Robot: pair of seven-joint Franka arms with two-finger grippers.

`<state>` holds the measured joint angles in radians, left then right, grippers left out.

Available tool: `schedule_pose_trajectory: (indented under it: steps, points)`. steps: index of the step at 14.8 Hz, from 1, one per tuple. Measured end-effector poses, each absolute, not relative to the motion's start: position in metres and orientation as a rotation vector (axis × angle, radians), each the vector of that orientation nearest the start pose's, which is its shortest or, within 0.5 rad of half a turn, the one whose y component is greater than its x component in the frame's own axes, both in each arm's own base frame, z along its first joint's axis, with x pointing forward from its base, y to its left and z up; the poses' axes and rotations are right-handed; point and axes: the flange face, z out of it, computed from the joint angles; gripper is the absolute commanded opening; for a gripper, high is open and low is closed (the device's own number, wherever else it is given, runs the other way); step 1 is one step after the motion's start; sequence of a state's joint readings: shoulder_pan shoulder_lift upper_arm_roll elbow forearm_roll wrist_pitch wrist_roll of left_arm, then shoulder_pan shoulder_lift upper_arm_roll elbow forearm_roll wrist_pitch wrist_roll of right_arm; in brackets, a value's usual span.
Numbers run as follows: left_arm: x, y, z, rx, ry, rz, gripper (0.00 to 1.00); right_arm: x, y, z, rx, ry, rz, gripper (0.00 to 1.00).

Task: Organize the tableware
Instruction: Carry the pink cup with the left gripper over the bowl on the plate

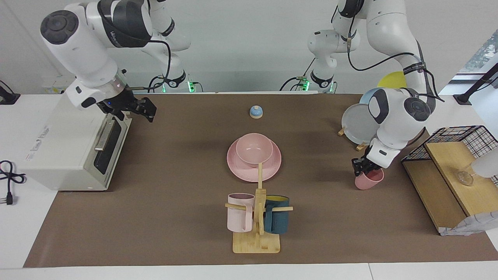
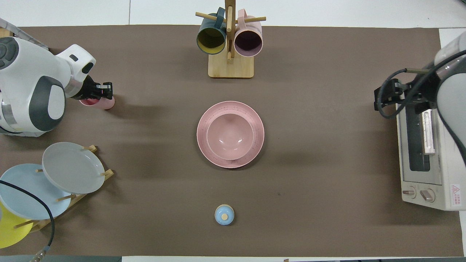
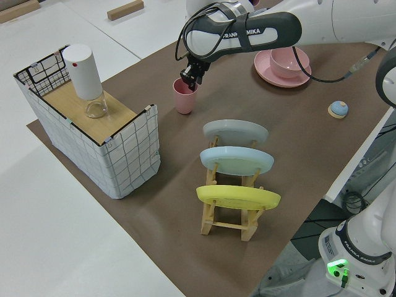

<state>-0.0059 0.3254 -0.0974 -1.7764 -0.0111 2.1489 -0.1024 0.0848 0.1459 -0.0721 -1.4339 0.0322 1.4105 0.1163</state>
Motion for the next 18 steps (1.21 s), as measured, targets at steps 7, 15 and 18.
schedule_pose_trajectory:
  steps: [7, 15, 18]
  points:
    - [0.649, -0.07, 0.414, -3.179, 0.003, -0.072, 0.0, 0.567, -0.008, 0.606, -3.146, 0.166, 0.283, 1.0]
    - [0.587, -0.31, 0.555, -3.175, -0.348, 0.002, 0.0, 0.562, -0.051, 0.597, -3.129, 0.284, 0.316, 1.0]
    - [0.548, -0.395, 0.542, -3.178, -0.422, 0.005, 0.0, 0.55, -0.051, 0.601, -3.126, 0.262, 0.313, 1.0]
